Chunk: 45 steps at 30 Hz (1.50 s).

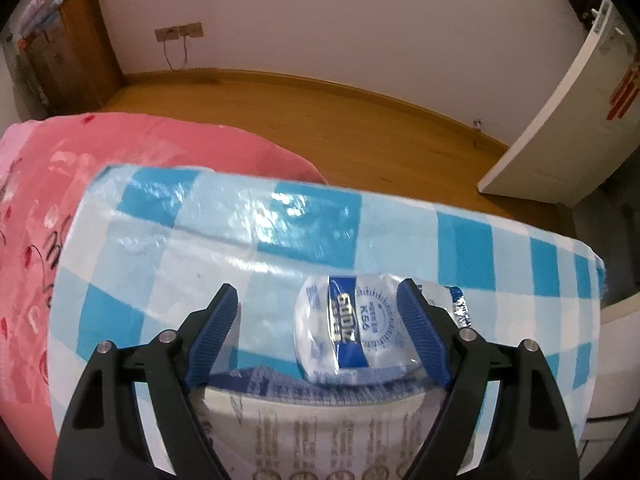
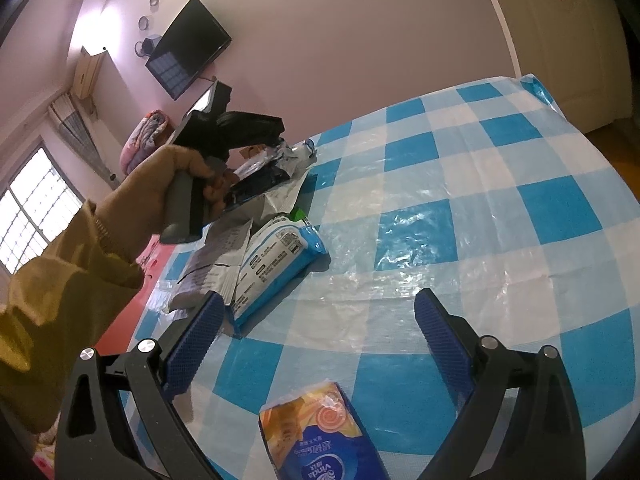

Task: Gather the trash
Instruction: 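Lower the left gripper past the grey packages to the white yogurt pouch, then close the left gripper on the white MAGICDAY yogurt pouch and lift it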

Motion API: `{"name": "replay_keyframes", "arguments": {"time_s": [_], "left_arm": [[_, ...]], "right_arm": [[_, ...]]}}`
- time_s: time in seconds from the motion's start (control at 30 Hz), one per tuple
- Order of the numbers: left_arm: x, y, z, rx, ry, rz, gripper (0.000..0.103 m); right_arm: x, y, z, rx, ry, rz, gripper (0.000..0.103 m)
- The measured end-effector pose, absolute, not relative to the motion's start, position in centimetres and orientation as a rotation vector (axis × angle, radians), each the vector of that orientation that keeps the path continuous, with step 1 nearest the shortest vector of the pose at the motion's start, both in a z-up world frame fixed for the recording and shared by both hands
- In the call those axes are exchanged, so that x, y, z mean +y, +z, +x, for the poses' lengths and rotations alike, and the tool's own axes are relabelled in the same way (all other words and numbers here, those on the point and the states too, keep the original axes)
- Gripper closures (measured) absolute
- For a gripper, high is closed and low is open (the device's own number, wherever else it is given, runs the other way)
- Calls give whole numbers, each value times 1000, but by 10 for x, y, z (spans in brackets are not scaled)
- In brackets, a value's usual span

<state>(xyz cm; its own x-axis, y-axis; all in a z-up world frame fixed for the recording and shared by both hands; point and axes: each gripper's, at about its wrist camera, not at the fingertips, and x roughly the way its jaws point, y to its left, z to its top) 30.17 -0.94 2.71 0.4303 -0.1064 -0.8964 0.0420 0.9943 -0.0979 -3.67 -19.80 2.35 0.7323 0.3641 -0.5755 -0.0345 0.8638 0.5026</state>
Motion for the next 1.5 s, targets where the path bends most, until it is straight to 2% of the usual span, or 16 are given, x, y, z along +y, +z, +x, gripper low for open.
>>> {"name": "replay_keyframes", "arguments": {"time_s": [0.5,0.87,1.1,1.3,1.5], "left_arm": [[-32,23,205,1143,-223,64,21],[-25,39,148,1125,-317,37,21],[-33,63,187,1070,-380,310,21],[-39,48,234,1027,-389,529,21],[-48,31,257,1033,-443,568,21]], "right_arm": [[-214,23,-45,700,174,512,8],[-221,22,-50,695,167,534,8],[-227,19,-48,703,179,569,8],[-227,18,-45,707,183,576,8],[-228,17,-44,707,184,579,8]]}}
